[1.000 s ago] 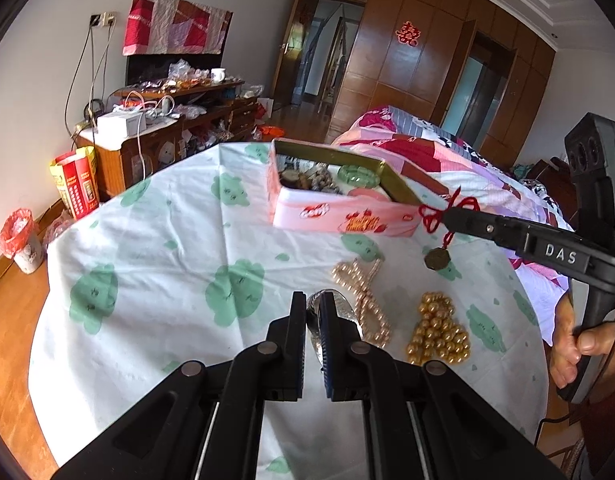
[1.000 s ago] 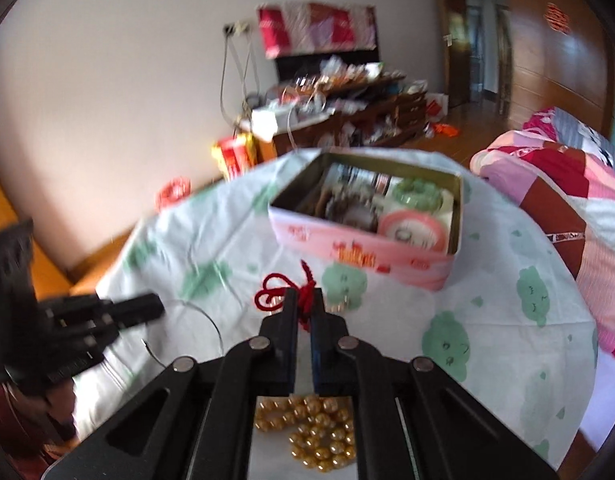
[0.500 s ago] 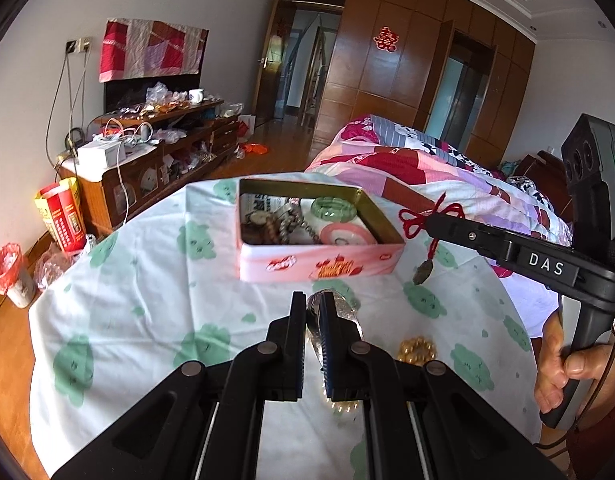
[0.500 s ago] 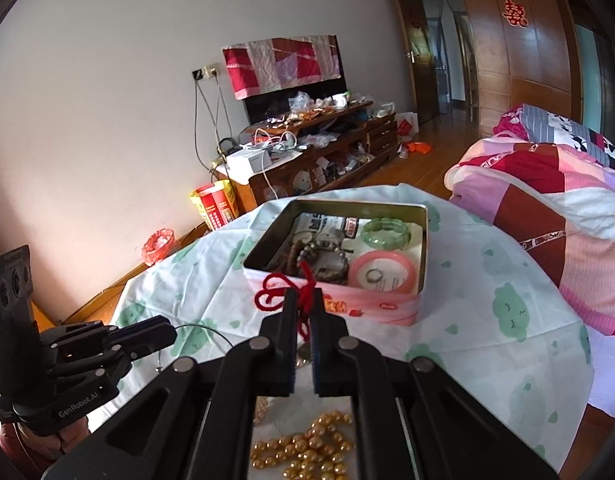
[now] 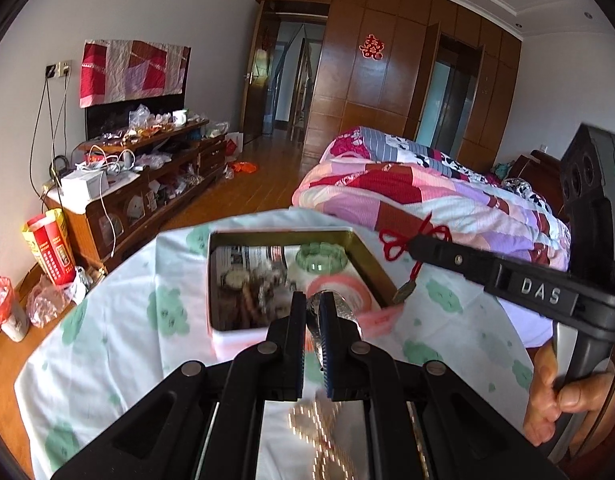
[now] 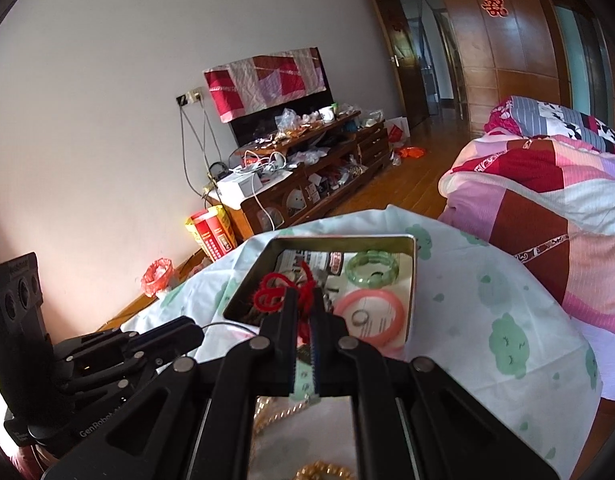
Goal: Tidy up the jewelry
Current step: 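Carry bangle with left tool while right tool carries red charm to the tin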
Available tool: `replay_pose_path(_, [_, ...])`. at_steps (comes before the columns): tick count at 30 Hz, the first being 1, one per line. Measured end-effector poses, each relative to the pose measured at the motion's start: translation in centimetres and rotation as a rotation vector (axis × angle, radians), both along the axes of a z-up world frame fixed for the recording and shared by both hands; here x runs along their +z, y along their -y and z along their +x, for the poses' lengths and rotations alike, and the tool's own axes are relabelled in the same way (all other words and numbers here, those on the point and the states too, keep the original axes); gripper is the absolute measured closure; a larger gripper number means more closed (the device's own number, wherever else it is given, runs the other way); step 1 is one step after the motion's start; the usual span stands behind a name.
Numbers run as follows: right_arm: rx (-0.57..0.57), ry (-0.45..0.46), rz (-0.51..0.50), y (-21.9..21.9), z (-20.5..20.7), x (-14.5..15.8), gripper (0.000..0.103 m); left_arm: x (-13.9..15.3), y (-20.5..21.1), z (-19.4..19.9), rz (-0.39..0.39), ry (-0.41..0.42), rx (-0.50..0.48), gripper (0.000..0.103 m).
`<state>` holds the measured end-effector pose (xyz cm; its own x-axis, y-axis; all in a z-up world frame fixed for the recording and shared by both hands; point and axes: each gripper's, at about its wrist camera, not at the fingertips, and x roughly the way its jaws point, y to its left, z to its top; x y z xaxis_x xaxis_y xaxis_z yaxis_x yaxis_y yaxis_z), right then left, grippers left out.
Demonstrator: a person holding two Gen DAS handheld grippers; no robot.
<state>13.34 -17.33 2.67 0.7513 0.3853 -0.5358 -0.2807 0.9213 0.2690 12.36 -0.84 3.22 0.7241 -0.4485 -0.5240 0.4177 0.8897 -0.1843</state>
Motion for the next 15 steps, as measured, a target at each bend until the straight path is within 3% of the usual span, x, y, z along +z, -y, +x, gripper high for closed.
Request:
replay_pose_path(7, [-0.035, -0.003, 0.059, 1.1, 2.5, -0.2, 0.096, 0.2, 0.0, 3.3, -0.048, 0.019, 0.015, 0.097])
replay_pose_path(15, [-0.048, -0.088, 0.106, 1.0, 6.0, -3.4, 0.096, -2.8, 1.3, 8.0, -0.028, -0.055, 0.053, 0.097])
